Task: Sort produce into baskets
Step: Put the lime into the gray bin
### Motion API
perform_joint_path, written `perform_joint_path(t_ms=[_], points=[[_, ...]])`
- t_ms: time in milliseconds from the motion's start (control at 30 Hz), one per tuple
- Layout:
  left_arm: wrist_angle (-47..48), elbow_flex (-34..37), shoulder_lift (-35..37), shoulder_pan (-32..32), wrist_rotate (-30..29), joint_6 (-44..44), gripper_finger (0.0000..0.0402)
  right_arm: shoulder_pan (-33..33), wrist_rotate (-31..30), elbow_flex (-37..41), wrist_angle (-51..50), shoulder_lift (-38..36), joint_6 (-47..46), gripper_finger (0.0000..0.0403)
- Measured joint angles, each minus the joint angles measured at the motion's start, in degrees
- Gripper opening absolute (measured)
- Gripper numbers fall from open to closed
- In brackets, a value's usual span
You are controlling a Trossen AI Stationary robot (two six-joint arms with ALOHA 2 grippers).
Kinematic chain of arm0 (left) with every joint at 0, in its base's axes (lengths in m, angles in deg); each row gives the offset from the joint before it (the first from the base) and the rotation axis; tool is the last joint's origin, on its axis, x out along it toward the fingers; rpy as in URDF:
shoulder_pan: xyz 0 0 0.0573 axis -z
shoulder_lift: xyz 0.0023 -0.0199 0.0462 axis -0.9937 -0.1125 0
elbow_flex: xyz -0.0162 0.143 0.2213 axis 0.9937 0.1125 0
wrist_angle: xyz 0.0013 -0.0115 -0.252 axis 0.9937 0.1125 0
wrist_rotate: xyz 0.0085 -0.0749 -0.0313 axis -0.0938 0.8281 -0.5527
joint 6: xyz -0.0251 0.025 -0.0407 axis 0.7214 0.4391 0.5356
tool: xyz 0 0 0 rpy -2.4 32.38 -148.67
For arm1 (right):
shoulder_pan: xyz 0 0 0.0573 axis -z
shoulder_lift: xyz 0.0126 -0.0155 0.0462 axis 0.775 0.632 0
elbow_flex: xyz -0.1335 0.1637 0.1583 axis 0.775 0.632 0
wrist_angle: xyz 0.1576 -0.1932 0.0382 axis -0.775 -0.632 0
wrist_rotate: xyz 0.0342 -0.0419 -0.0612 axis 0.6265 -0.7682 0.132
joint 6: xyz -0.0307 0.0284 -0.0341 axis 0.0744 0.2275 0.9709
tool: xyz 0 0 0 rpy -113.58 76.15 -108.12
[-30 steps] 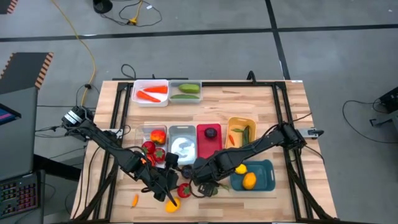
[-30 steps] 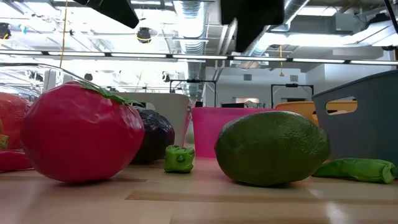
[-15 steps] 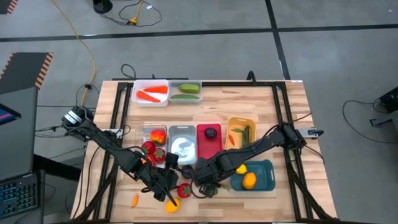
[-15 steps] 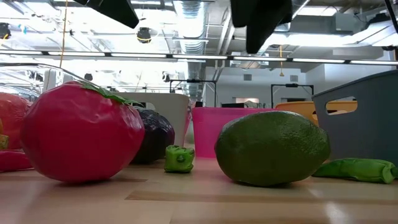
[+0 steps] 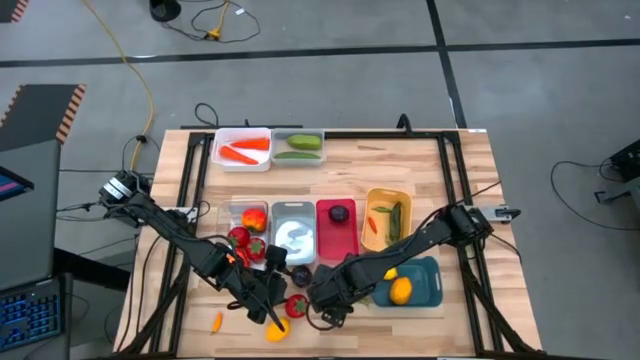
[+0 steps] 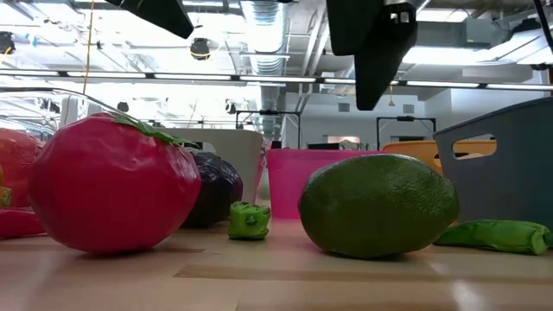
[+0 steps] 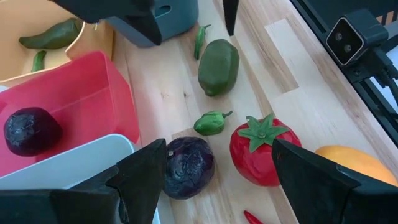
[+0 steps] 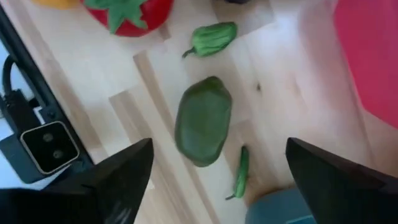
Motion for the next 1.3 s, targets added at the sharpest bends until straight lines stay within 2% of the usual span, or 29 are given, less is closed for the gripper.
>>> perform_joint_path(t_ms=[200, 367, 700, 1033, 1300], points=[[0.05, 0.0, 0.0, -0.01, 0.02, 0.0, 0.0281, -0.95, -3.07, 2.89, 4.23, 0.0, -2.71, 0.0389], [0.05, 0.0, 0.0, 0.0, 0.0, 0.0, 0.0281, -1.34, -2.9, 7.54, 9.61, 0.03, -2.78, 0.0394], [0.06, 0.0, 0.0, -0.01, -0.02, 0.0, 0.0281, -2.15, -1.49, 11.55, 16.27, -0.02, -0.99, 0.0396], [0.05, 0.0, 0.0, 0.01, -0.04, 0.0, 0.0281, -2.48, -1.97, 16.12, 18.99, 0.0, -2.16, 0.0396], [0.05, 0.0, 0.0, -0.01, -0.07, 0.0, 0.0281, -2.51, -2.38, 16.26, 18.96, 0.0, -2.33, 0.0396]])
